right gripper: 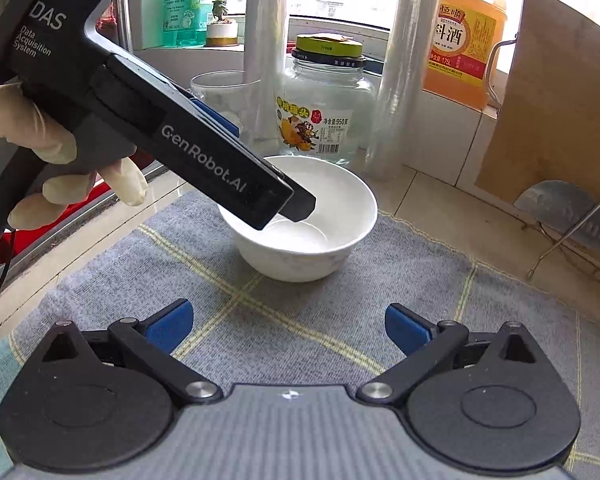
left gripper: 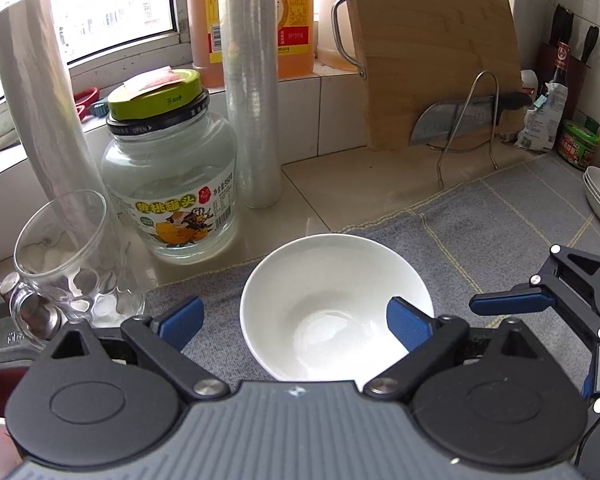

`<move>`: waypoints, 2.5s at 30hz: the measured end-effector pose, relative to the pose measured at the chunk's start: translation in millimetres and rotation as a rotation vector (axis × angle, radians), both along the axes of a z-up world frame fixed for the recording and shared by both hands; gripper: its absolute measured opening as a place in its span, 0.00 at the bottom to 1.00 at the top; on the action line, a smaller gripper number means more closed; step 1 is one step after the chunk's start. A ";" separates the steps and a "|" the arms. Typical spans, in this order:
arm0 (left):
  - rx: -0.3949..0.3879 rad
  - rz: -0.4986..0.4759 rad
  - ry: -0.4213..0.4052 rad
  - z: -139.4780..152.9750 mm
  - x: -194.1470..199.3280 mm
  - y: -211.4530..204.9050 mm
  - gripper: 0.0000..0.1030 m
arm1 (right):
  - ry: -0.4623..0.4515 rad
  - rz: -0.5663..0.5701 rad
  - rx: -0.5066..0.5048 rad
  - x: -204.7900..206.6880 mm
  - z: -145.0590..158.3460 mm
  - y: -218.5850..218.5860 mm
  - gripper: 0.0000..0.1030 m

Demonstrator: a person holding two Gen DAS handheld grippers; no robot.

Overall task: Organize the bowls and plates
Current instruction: 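Move the left tool to the nested white bowls and grasp their rim, then lift the nested bowls with the left tool and carry them over a bowl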

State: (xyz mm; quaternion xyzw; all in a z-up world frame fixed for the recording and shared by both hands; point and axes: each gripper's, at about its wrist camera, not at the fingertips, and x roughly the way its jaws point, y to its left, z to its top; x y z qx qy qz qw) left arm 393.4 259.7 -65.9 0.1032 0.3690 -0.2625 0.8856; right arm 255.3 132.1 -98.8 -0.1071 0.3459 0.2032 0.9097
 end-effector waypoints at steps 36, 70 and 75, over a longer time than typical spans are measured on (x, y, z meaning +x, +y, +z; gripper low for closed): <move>-0.001 -0.110 0.088 -11.7 29.9 -11.2 0.66 | -0.015 0.012 -0.005 41.5 -0.3 14.8 0.83; -0.020 -0.146 0.024 44.2 -80.1 -39.8 0.65 | 0.030 0.028 0.030 -44.6 52.7 -20.4 0.83; -0.016 -0.157 0.011 51.6 -98.0 -55.0 0.65 | 0.022 0.021 0.036 -62.5 59.5 -34.4 0.83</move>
